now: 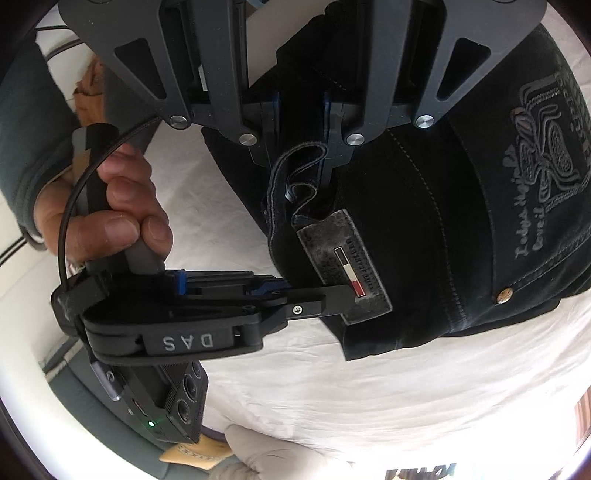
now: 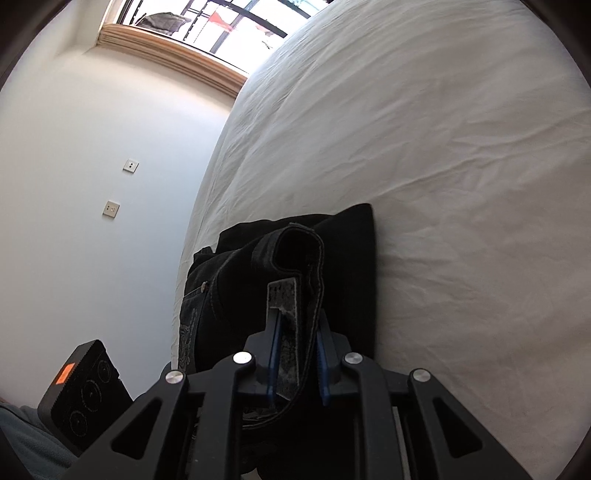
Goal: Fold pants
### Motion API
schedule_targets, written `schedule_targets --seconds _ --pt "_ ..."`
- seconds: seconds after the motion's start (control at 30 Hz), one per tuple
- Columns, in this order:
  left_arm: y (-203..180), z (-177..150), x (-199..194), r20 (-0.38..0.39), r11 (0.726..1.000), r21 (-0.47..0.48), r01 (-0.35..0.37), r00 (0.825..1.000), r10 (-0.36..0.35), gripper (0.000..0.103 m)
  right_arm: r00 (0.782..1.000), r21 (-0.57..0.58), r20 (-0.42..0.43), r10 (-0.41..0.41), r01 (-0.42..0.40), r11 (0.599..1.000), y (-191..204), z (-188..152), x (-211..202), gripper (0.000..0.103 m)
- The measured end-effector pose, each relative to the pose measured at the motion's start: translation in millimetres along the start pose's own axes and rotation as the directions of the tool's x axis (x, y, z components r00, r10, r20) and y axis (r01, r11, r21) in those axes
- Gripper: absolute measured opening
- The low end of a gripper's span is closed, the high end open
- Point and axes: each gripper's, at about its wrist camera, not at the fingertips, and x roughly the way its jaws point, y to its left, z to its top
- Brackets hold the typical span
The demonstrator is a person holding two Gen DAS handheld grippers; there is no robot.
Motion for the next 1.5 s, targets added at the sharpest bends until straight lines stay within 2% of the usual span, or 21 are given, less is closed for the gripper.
schedule_targets --seconds 0.07,0.17,0.23,0.27,0.33,0.4,0.5,0.63,0.73,0.87,0.9,0.97,1.0,1.03,1.07,1.1,1.13,1.2,1.27,1.4,1.5 --pt "-1 1 6 -0.005 1.000 0.005 -0.012 1.000 0.012 0.014 1.000 0.019 -0.005 0.006 -0.006 1.000 -6 2 1 0.018" --pt "-4 2 12 -0.014 1.000 0.003 -0.012 1.000 0.012 0.025 1.000 0.053 0.026 -0.013 0.011 0.999 -15 5 1 0.019" --pt "-8 2 6 -0.019 1.000 0.004 0.026 0.999 -0.026 0.046 0.998 0.077 0.056 -0.023 0.018 0.997 -20 6 -5 0.019" --pt "-8 2 3 -0.019 0.999 0.000 0.045 0.999 -0.045 0.062 0.997 0.077 0.067 -0.042 0.037 0.996 -19 6 -8 0.020" --pt "-10 -1 -19 0.006 0.995 -0.012 0.095 0.995 -0.095 0.063 0.991 0.062 0.084 -0.107 0.102 0.993 -13 5 -17 0.027" --pt "-8 -4 -43 0.032 0.991 -0.006 0.131 0.991 -0.131 0.063 0.982 0.039 0.098 -0.164 0.161 0.986 -2 2 -26 0.027" --pt "13 -9 -90 0.127 0.988 -0.032 0.154 0.981 -0.149 0.065 0.976 -0.015 0.125 -0.180 0.184 0.983 20 -3 -40 0.027" --pt "72 -20 -132 0.220 0.987 -0.133 0.085 0.974 -0.055 0.065 0.987 -0.104 0.137 -0.084 0.099 0.990 68 -12 -39 0.034" --pt "128 -31 -139 0.226 0.960 -0.278 0.035 0.974 0.030 0.065 0.997 -0.177 0.073 0.015 -0.001 0.984 107 -23 -10 0.040" --pt "146 -37 -130 0.218 0.955 -0.295 0.000 0.974 0.067 0.065 0.999 -0.206 -0.033 0.014 -0.021 0.978 124 -37 39 0.040" --pt "149 -37 -123 0.207 0.955 -0.296 0.014 0.977 0.050 0.065 0.999 -0.187 -0.050 -0.014 0.004 0.982 116 -41 49 0.040" --pt "146 -34 -110 0.194 0.962 -0.273 0.006 0.980 0.049 0.065 0.989 -0.150 -0.055 -0.141 0.131 0.980 91 -46 59 0.040" --pt "143 -33 -102 0.191 0.967 -0.255 -0.011 0.980 0.061 0.065 0.985 -0.110 -0.054 -0.162 0.156 0.982 74 -48 57 0.033" --pt "142 -32 -94 0.188 0.970 -0.244 -0.020 0.980 0.068 0.065 0.988 -0.080 -0.045 -0.147 0.143 0.987 64 -50 53 0.015" --pt "141 -31 -86 0.187 0.972 -0.233 -0.037 0.979 0.082 0.066 0.989 -0.061 -0.033 -0.142 0.140 0.988 54 -52 47 0.004" --pt "141 -26 -78 0.186 0.973 -0.226 -0.051 0.978 0.095 0.066 0.985 -0.048 -0.020 -0.172 0.171 0.984 45 -55 40 0.000" --pt "141 -21 -71 0.187 0.973 -0.222 -0.059 0.977 0.102 0.066 0.985 -0.043 -0.007 -0.174 0.173 0.984 39 -57 34 0.000" --pt "136 -15 -54 0.188 0.978 -0.198 -0.071 0.976 0.109 0.078 0.988 -0.029 0.013 -0.152 0.152 0.988 30 -62 25 0.000" --pt "125 -7 -34 0.178 0.983 -0.143 -0.115 0.974 0.140 0.084 0.986 -0.030 0.024 -0.163 0.164 0.986 27 -63 19 0.000" --pt "116 -2 -13 0.174 0.985 -0.113 -0.134 0.973 0.152 0.092 0.962 -0.031 0.049 -0.270 0.272 0.962 43 -54 13 0.002" --pt "118 -1 -11 0.183 0.986 -0.118 -0.116 0.974 0.136 0.093 0.964 -0.028 0.110 -0.243 0.247 0.968 64 -42 -1 0.028"
